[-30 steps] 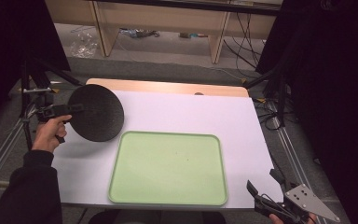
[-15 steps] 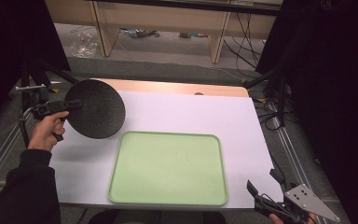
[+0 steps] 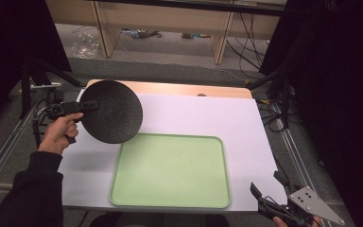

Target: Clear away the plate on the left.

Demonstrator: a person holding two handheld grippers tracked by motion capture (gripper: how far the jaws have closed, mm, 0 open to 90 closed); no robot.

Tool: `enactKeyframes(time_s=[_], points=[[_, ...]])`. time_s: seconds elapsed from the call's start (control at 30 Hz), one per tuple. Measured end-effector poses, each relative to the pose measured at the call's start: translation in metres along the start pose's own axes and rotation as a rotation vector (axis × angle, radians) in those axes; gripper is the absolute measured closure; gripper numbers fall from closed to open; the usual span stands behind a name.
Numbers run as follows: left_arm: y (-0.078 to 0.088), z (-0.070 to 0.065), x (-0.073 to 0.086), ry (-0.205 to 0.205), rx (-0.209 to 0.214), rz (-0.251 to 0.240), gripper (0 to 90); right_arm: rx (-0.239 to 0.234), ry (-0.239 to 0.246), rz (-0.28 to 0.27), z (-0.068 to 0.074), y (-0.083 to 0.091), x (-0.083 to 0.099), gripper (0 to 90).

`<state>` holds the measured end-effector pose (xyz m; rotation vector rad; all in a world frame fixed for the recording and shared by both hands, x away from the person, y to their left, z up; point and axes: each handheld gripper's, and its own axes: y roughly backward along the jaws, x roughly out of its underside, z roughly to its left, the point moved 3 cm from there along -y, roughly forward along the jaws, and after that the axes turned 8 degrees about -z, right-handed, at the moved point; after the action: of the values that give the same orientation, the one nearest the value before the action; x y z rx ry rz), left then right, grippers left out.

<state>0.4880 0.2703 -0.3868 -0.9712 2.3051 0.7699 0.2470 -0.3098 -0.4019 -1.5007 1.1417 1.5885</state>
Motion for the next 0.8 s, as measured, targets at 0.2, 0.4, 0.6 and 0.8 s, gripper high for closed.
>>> enactKeyframes(time_s=[0.2, 0.4, 0.6, 0.8], points=[[-0.012, -0.014, 0.012, -0.004, 0.043, 0.047, 78.5, 0.001, -0.001, 0.003, -0.001, 0.0, 0.0, 17.8], [-0.023, -0.029, 0.025, -0.009, 0.078, 0.099, 78.5, 0.0, 0.001, -0.01, 0.0, -0.001, 0.0, 17.7], [-0.037, -0.045, 0.042, -0.014, 0.116, 0.159, 78.4, 0.002, 0.003, 0.001, 0.0, 0.0, 0.0, 17.7], [-0.048, -0.058, 0.061, -0.031, 0.14, 0.218, 78.3, 0.002, 0.006, -0.01, 0.0, -0.001, 0.0, 17.7]])
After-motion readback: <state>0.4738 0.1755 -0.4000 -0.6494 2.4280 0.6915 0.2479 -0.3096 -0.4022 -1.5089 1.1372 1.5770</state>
